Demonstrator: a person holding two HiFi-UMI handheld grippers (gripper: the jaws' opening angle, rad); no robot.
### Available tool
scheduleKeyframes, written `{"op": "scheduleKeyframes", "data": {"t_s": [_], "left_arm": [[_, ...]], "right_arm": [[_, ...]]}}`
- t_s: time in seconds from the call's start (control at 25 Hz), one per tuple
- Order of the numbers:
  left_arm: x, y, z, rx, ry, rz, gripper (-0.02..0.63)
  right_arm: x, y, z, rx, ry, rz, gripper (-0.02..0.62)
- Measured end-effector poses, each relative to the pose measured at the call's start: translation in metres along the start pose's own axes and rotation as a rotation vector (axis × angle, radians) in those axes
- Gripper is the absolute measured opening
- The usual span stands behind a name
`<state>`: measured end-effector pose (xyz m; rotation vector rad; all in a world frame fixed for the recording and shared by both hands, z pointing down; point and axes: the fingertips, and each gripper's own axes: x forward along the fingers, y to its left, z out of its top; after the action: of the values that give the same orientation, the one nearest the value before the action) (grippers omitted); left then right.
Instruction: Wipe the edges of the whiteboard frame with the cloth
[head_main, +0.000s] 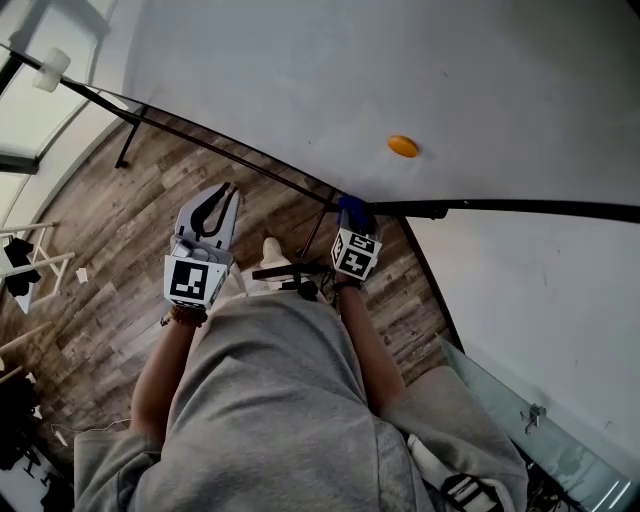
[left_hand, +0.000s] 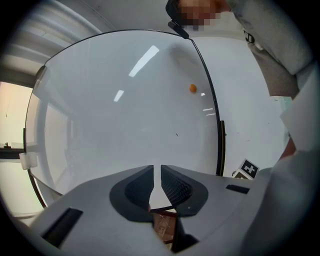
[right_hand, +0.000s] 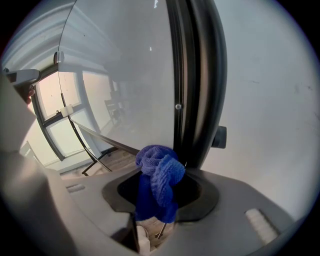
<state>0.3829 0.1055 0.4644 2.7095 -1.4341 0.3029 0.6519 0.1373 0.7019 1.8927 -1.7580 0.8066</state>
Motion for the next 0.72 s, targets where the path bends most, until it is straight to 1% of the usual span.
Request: {"op": "scheduleKeyframes", "data": {"t_s": [0.12,0.24,0.4,0.56,0.72], "left_arm": [[0.0,0.002,0.0,0.001,0.002,-0.003,0.051],[-0.002,0.003,-0.003,0.002,-0.001,-0.006,0.051],[-0.011,0.009,-0.005,-0.013,0.034,0.006,0.051],[-0.015,0.019,-0.006,-0.013,0.002,0.028,0.051],[-0.018,0.023,-0.001,-0.027,-0.008,0.04,0.051]], "right_arm": [[0.004,0.009,0.002,0.005,0.002,0.017,0.172],[0.006,0.012,0.004,0.016,0.002,0.012,0.17],[0.005,0.017,0.004,0.024,0.009,0.017,0.17],[0.008,0.022,0.006,0.03,0.013,0.023,0.172],[0.011,0.026,0.006,0.043,0.018,0.024,0.171]]}}
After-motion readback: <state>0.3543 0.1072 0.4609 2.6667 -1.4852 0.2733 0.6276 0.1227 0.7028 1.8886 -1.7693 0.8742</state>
